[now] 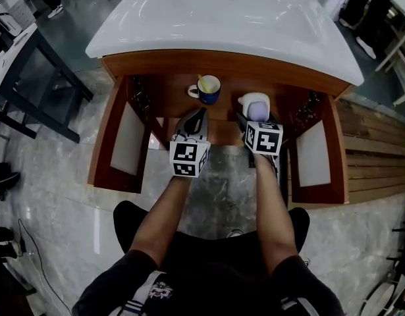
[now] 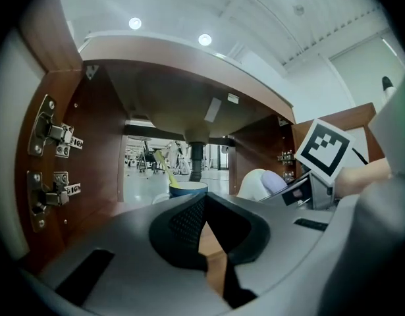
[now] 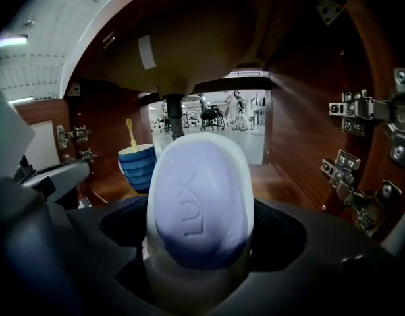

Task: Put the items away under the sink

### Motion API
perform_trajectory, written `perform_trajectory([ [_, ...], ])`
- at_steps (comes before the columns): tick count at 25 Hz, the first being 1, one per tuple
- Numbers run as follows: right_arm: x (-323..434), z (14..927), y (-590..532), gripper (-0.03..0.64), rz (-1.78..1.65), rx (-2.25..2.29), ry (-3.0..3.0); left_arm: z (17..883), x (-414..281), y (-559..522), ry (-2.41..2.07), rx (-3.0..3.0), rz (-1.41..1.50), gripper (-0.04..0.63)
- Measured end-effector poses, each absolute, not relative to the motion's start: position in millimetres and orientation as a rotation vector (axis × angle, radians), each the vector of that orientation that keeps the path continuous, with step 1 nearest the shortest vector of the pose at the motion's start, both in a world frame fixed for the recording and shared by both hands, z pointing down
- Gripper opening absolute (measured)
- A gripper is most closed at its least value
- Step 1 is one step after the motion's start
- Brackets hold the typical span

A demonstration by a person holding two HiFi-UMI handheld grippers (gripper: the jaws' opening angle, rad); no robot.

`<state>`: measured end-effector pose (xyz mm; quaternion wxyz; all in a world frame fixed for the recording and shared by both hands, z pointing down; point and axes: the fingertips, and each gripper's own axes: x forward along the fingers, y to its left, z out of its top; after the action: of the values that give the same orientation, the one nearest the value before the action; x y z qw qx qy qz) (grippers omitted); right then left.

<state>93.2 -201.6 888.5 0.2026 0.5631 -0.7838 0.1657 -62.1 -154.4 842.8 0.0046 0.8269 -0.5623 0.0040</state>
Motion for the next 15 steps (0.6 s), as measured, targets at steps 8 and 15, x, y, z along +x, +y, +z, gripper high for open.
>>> perform_trajectory([
  [8,103,891,-249,0.468,0.508,1.584,-2.135,838,-65,-167,-1.772,2.587,0.023,0.0],
  [15,104,901,-282,0.468,0.557,1.548,-2.069,839,-68,-164,-1.775,2.581,0.04,0.0],
])
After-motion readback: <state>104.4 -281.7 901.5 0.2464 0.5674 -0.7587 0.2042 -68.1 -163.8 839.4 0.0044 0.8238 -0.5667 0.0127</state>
